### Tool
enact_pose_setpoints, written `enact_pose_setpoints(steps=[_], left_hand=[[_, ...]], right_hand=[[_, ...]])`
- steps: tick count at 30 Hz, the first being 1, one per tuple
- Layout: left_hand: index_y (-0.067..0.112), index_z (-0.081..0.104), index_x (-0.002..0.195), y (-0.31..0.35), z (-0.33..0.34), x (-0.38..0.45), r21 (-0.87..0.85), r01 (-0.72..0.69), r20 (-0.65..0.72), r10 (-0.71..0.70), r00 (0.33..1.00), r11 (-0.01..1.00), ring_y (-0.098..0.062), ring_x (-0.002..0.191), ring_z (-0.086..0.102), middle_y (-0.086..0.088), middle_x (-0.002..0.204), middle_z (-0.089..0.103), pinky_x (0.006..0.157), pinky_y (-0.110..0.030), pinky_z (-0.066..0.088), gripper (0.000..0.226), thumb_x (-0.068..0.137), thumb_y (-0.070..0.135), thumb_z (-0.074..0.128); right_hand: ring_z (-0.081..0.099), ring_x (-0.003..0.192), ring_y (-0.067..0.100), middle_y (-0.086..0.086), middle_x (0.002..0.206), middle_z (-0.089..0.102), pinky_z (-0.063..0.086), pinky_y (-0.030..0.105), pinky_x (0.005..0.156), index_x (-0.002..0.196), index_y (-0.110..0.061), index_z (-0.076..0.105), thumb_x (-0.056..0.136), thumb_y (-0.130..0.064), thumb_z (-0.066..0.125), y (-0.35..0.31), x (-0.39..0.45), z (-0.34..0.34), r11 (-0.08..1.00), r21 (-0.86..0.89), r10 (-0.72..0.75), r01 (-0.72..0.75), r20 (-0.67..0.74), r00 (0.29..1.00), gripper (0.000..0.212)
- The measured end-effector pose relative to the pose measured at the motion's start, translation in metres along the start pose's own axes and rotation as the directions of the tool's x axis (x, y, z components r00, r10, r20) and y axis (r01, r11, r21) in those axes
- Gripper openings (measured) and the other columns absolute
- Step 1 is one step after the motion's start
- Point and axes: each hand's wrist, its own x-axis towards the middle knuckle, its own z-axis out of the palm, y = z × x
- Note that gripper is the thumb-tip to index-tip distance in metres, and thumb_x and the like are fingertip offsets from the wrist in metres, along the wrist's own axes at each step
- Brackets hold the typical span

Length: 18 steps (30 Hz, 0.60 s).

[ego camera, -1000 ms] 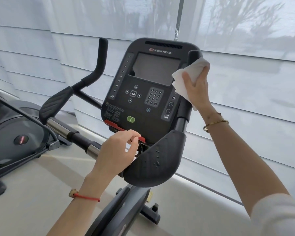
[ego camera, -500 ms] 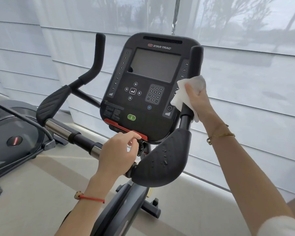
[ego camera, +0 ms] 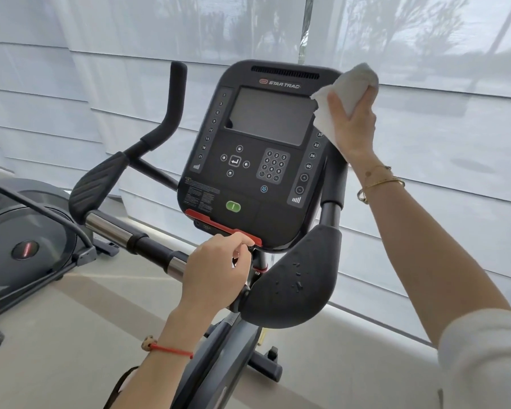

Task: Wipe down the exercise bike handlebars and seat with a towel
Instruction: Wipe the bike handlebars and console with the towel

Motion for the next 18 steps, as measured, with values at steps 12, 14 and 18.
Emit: enact_pose_setpoints(steps=[12,14,18], left_hand=[[0.031,0.068,0.104,0.002,-0.001,0.0,0.001,0.004,-0.016,-0.004,1.0,1.0,-0.011,0.082,0.065,0.009,0.095,0.072,0.074,-0.014,0.044,0.035,0.089,0.045,0.04],[0.03,0.069,0.104,0.003,-0.002,-0.001,0.005,0.0,-0.019,0.0,1.0,1.0,-0.011,0.081,0.065,0.009,0.094,0.072,0.072,-0.014,0.043,0.032,0.09,0.043,0.042],[0.03,0.068,0.103,0.002,-0.003,-0.001,0.009,0.003,-0.023,-0.002,1.0,1.0,-0.01,0.08,0.064,0.008,0.093,0.072,0.072,-0.011,0.04,0.022,0.092,0.037,0.051]], right_hand=[[0.069,0.076,0.004,0.001,0.091,0.069,0.053,0.019,0.07,0.124,-0.003,0.054,0.102,-0.024,0.051,0.041,-0.07,-0.023,0.886,0.236,0.265,-0.4,0.451,0.853,0.031],[0.068,0.078,0.003,-0.001,0.097,0.067,0.05,0.013,0.069,0.13,-0.007,0.046,0.098,-0.026,0.056,0.038,-0.066,-0.018,0.909,0.195,0.289,-0.368,0.343,0.894,0.039],[0.06,0.09,0.016,0.005,0.115,0.056,0.05,0.01,0.07,0.135,-0.007,0.023,0.09,-0.03,0.063,0.029,-0.051,-0.008,0.988,0.026,0.148,-0.154,0.154,0.977,0.064]])
